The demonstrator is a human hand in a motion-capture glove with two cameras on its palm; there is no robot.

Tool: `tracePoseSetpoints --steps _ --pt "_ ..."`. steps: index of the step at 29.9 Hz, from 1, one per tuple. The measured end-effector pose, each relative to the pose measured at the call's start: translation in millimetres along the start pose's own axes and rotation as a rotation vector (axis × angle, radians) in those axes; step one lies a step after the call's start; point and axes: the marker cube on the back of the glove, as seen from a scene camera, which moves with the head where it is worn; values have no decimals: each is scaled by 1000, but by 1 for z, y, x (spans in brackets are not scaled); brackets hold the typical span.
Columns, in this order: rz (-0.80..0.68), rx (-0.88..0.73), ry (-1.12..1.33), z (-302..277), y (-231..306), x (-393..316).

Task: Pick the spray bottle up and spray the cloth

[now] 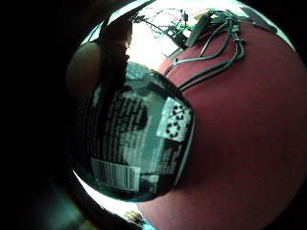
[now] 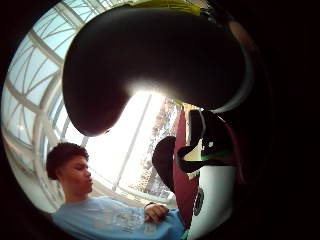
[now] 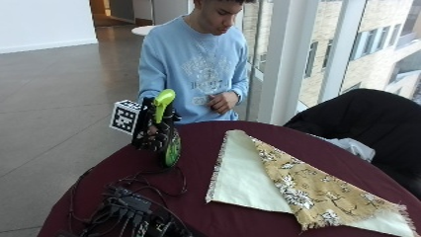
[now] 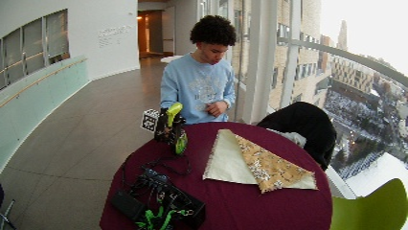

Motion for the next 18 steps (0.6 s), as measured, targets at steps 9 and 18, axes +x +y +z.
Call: tracePoseSetpoints --steps 9,18 --pt "-25 -26 2 3 -5 -2" --pt "-128 -146 82 4 -19 -14"
